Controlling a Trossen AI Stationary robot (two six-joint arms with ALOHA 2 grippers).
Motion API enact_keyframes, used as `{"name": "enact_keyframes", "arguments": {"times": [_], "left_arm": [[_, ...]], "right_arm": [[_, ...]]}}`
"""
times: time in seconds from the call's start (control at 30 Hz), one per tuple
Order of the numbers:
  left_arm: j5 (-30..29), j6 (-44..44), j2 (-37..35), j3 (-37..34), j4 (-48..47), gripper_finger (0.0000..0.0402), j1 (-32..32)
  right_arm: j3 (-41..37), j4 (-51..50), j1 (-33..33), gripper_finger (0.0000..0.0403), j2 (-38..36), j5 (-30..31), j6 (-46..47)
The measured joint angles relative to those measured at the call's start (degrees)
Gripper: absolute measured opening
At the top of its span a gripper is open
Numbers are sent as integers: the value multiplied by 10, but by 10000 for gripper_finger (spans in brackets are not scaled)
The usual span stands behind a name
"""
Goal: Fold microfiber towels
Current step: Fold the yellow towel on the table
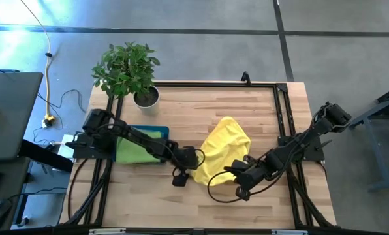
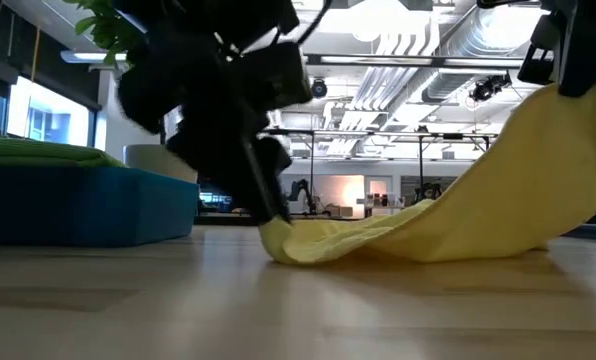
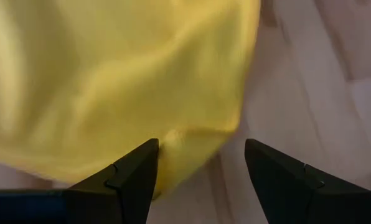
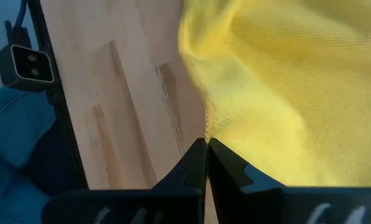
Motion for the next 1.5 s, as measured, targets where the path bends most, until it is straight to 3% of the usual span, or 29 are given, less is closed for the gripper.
{"name": "enact_keyframes", "arguments": {"times": [0.33, 0.5, 0.7, 0.87, 1.03, 1.23, 1.4, 1.5], "left_arm": [[-14, -47, 10, 0, -11, 210, -26], [-76, -59, 10, 0, -17, 141, -51], [-152, -52, 10, 0, -27, 23, -86], [-207, -69, 10, 8, -35, 12, -112], [-247, -74, 7, 70, -79, 3, -134], [-349, -70, 7, 194, -234, 2, -164], [-490, -74, 7, 314, -407, 1, -187], [-544, -75, 7, 372, -483, 1, -185]], "right_arm": [[0, -1, 0, 0, 0, 19, -26], [0, -3, 3, 0, 0, 32, -41], [0, -1, 23, 0, 0, 38, -41], [0, 3, 35, 0, 0, 51, -17], [0, 3, 43, 0, 0, 50, -10], [29, -34, 43, 0, 0, 53, -10], [107, -178, 46, 0, 0, 121, -30], [145, -273, 42, 0, 0, 176, -36]]}}
